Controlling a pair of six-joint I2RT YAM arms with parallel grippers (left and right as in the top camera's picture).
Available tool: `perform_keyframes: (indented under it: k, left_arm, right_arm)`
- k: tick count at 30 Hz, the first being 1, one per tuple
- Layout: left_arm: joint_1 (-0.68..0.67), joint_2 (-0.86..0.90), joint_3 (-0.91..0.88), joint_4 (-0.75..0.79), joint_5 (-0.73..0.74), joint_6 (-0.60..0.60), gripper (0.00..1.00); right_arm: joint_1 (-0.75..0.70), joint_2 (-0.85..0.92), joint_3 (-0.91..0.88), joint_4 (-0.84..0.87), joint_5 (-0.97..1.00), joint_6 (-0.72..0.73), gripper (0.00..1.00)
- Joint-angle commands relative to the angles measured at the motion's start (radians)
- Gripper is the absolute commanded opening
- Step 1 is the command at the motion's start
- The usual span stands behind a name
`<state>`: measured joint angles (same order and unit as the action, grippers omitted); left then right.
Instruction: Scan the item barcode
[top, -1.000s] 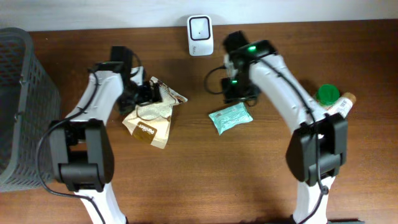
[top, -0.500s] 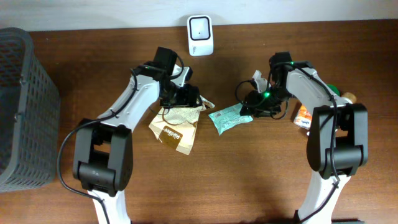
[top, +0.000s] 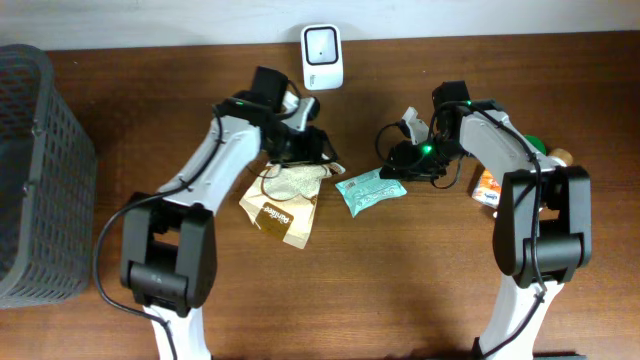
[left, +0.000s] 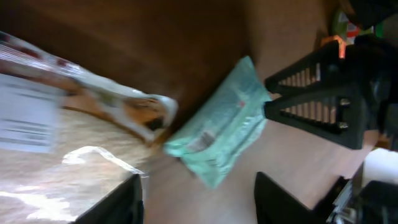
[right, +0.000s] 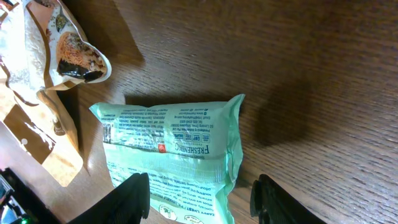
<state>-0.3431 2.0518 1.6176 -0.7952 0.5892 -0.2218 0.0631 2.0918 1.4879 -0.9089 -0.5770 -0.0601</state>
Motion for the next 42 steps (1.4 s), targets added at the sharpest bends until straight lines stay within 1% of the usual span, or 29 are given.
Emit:
perform_keyframes:
  k: [1,3,5,6,7,9,11,16,24,25,26,30,37,39,42]
  left_arm:
    - [-0.058,0.033,0.005,0.018,-0.032,-0.117,0.38]
    - [-0.074,0.05,0.005,0.017,-0.032,-0.14,0.31]
    - [-0.094,0.075,0.005,0.012,-0.034,-0.164,0.14]
    - [-0.104,0.085,0.005,0.01,-0.039,-0.18,0.01]
    - [-0.116,0.099,0.005,0.01,-0.057,-0.216,0.0]
    - [-0.141,0.125,0.005,0.011,-0.099,-0.279,0.0]
    - [-0.15,0.14,0.004,0.01,-0.108,-0.309,0.0]
    - [-0.16,0.142,0.003,0.014,-0.108,-0.312,0.0]
    - [-0.173,0.142,0.003,0.021,-0.128,-0.312,0.0]
    - [-0.173,0.142,0.003,0.021,-0.132,-0.312,0.0]
    - [-0.174,0.142,0.003,0.021,-0.135,-0.312,0.0]
    - [-0.185,0.145,0.002,0.025,-0.142,-0.312,0.0]
    - [-0.193,0.209,0.002,0.043,-0.137,-0.312,0.0]
    - [-0.193,0.224,0.002,0.043,-0.133,-0.312,0.0]
    - [-0.193,0.228,0.002,0.045,-0.134,-0.312,0.0]
  right_arm:
    - [0.001,-0.008,-0.009,0.013,-0.019,-0.002,0.52]
    - [0.002,-0.008,-0.009,0.014,-0.019,-0.001,0.52]
    - [0.002,-0.008,-0.009,0.013,-0.018,0.016,0.52]
    - [0.002,-0.008,-0.009,0.013,-0.018,0.016,0.51]
    - [0.002,-0.008,-0.009,0.012,-0.018,0.016,0.51]
    - [0.002,-0.008,-0.009,0.008,-0.018,0.016,0.51]
    - [0.003,-0.008,-0.009,0.003,-0.019,0.016,0.51]
    - [0.003,0.008,-0.03,0.005,-0.029,0.016,0.51]
    - [0.003,0.076,-0.032,0.012,-0.108,0.015,0.5]
    - [0.003,0.088,-0.032,0.011,-0.117,0.016,0.5]
    - [0.003,0.097,-0.032,0.01,-0.135,0.015,0.46]
    - [0.016,0.138,-0.032,0.013,-0.157,0.015,0.45]
    - [0.065,0.165,-0.032,0.054,-0.199,0.016,0.45]
    - [0.069,0.165,-0.032,0.058,-0.198,0.016,0.41]
    - [0.066,0.165,-0.032,0.066,-0.198,0.015,0.29]
